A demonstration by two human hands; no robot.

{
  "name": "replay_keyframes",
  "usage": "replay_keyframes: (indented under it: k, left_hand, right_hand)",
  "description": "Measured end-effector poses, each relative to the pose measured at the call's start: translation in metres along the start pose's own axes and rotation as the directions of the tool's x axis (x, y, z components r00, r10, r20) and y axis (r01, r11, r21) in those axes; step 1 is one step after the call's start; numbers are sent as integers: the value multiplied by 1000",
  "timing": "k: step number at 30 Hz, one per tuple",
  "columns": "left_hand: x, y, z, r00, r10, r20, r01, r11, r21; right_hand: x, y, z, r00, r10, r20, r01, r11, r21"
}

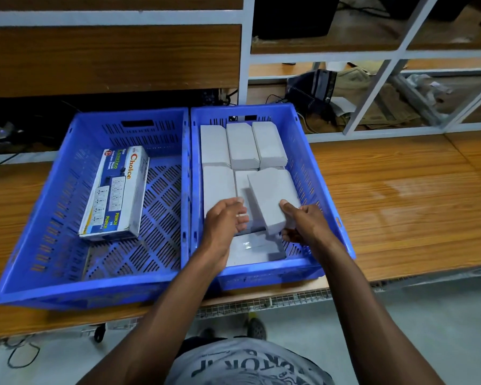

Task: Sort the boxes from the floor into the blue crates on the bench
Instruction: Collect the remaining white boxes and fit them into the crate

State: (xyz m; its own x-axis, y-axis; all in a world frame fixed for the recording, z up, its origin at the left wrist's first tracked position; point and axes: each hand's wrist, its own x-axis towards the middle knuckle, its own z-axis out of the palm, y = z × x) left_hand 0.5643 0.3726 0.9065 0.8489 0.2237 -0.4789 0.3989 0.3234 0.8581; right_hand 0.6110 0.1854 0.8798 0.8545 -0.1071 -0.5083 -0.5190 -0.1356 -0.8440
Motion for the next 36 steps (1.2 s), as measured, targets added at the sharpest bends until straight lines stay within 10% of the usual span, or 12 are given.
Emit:
replay_keyframes:
  k: [36]
  left_hand:
    - [5, 5, 18, 873, -465, 147, 481, 870, -108]
  right_hand:
    - [15, -18, 33, 1000, 5, 6, -4, 987, -159]
